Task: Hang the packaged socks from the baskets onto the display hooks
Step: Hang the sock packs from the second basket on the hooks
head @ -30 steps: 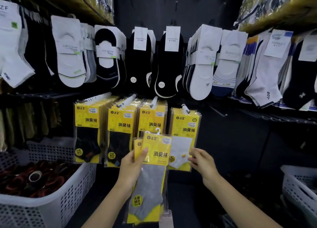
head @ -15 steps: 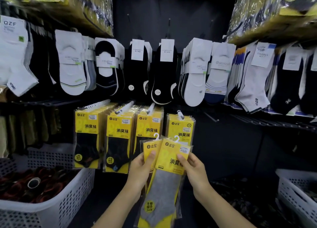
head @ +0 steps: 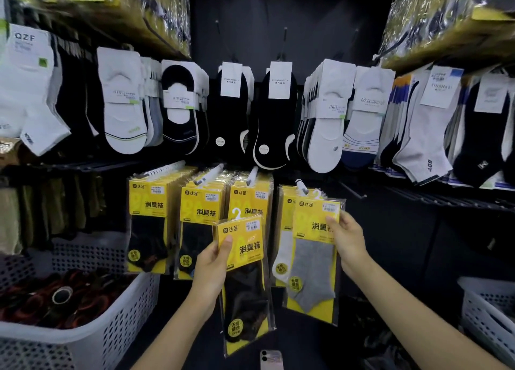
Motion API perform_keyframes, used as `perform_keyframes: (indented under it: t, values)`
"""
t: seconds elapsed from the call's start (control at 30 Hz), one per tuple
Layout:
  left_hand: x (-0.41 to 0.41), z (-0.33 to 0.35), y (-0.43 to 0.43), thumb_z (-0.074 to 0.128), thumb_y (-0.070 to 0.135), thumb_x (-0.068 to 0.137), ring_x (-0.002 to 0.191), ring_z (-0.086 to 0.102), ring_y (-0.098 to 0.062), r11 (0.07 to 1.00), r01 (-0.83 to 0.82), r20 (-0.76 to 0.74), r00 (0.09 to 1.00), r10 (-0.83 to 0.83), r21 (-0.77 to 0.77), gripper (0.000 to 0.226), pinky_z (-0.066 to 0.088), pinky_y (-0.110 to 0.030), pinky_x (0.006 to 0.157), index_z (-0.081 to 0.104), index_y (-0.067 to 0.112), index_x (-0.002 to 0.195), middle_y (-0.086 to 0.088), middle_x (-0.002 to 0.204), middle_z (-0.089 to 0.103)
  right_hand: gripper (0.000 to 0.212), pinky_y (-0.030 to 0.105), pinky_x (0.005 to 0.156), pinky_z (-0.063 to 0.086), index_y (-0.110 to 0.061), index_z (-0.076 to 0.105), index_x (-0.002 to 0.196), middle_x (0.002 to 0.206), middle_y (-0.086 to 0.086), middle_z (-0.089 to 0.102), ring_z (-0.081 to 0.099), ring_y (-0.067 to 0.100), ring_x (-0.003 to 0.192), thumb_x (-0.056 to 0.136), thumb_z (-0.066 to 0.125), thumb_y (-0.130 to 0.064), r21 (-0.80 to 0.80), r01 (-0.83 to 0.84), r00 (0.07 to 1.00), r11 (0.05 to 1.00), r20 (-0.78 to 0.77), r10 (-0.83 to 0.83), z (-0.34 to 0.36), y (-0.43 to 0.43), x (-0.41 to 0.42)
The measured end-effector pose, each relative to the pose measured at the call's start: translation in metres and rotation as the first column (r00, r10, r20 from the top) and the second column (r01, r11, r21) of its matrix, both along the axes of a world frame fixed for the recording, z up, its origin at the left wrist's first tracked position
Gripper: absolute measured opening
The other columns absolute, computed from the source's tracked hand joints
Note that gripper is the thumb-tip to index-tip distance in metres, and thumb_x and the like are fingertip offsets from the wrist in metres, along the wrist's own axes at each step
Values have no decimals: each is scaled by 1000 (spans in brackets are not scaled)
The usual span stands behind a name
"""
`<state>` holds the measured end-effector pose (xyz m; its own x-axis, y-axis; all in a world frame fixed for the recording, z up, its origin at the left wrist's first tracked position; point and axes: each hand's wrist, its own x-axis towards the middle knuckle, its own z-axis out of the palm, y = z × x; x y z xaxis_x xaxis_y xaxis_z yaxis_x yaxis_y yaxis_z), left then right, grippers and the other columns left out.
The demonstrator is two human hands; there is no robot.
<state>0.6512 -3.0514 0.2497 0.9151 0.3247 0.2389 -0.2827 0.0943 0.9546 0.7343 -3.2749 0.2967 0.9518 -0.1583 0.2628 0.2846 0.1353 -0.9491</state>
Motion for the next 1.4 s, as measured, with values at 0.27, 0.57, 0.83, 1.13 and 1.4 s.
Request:
perform_keyframes:
  t: [0.27, 0.57, 0.83, 1.13, 1.4]
  values:
    - [5, -5, 9, 46, 33, 97, 80, 68, 5, 999, -34, -10, 999, 35, 22, 19, 47, -5, 60, 65, 28, 99, 14, 85, 74, 19, 17, 60, 54, -12, 60, 114, 101, 4, 70, 68, 11, 84, 98, 49, -9, -90, -139, 990, 986, -22, 137, 3, 22, 19]
    - [7, -2, 17, 47, 37, 95, 81, 66, 9, 999, -47, -17, 999, 47, 22, 17, 45, -11, 66, 64, 33, 97, 22, 84, 73, 14, 15, 51, 51, -16, 63, 97, 91, 1, 70, 67, 7, 74, 97, 52, -8, -4, 21, 997, 1000, -77, -21, -18, 11, 20]
    - [10, 5, 9, 47, 40, 94, 84, 65, 8, 998, -52, -11, 999, 52, 18, 16, 42, -14, 70, 63, 37, 94, 18, 90, 72, 14, 14, 56, 54, -20, 61, 101, 94, -3, 70, 69, 5, 77, 97, 52, -11, -98, -50, 998, 994, 21, 52, 0, 7, 27]
    - [8, 5, -1, 47, 37, 95, 84, 67, 2, 999, -36, -8, 999, 36, 34, 17, 46, -11, 63, 63, 32, 97, 10, 93, 72, 32, 42, 90, 54, 0, 62, 106, 107, 17, 68, 65, 29, 100, 84, 72, -22, -40, 133, 964, 990, -229, -138, -23, 9, 49]
    - [11, 4, -15, 48, 37, 94, 79, 69, 3, 996, 41, -36, 999, -39, 75, 17, 47, -8, 60, 63, 31, 98, 11, 87, 74, 26, 29, 72, 53, -2, 61, 106, 91, 9, 64, 60, 17, 78, 91, 64, -23, -69, 112, 967, 991, -221, -124, -44, 7, 17]
